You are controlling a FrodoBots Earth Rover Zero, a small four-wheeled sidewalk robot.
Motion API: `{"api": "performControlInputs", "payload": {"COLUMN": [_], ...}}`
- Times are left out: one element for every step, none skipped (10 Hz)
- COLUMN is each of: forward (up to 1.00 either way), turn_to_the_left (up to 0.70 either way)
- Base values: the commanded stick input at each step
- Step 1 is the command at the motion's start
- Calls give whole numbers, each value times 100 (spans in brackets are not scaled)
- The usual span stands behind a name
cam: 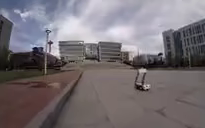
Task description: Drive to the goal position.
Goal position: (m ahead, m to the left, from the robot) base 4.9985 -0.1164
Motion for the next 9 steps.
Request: {"api": "performControlInputs", "payload": {"forward": [70,70,70,70,70,70,70,70,70], "turn_to_the_left": [0,0,0,0,0,0,0,0,0]}}
